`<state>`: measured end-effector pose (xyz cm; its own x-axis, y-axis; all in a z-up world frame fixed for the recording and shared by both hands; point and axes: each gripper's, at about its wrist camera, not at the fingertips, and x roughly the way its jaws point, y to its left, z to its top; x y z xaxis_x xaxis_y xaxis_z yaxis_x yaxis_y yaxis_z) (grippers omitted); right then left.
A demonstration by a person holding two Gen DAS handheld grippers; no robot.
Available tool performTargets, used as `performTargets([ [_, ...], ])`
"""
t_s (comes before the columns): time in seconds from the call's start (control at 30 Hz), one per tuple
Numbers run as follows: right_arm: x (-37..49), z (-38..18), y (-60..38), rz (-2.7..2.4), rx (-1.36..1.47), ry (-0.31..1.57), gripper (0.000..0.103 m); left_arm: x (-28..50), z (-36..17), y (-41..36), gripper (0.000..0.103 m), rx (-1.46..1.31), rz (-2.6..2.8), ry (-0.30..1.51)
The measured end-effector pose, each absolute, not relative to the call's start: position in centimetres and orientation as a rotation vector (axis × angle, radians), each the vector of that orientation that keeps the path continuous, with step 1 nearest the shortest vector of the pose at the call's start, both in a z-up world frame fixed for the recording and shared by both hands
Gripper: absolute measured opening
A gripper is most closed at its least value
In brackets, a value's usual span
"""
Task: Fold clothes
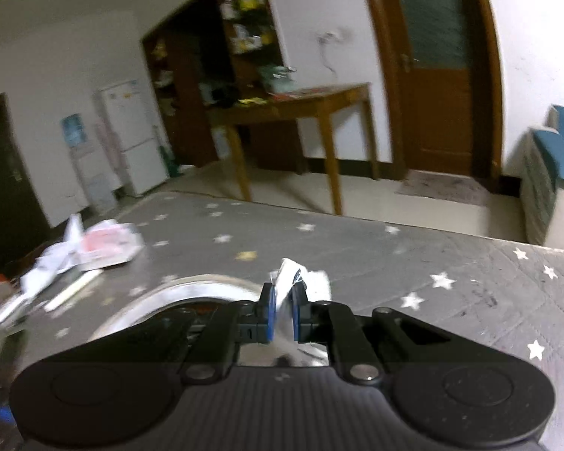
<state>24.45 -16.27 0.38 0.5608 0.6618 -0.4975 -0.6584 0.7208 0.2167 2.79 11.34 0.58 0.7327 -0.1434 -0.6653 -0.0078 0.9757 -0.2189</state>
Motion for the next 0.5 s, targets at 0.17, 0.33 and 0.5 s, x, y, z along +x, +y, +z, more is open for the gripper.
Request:
performTargets([
  [0.17,17.8,2.8,-16.7,0.879,-0.007,0.554,0.008,1.6,1.2,12.7,0.050,-0.233,-0.020,0.719],
  [0.33,10.4,4.2,-17.2,0.991,-0.026,0.542,0.008,0.4,1.8,13.2,0.050,-0.239,-0.001,0.690],
  [0.5,3.8,3.1,-16.7,1.113,-0.092,0.542,0.008,-0.4,1.9,13.4,0.050,-0.248,0.000,0.676],
])
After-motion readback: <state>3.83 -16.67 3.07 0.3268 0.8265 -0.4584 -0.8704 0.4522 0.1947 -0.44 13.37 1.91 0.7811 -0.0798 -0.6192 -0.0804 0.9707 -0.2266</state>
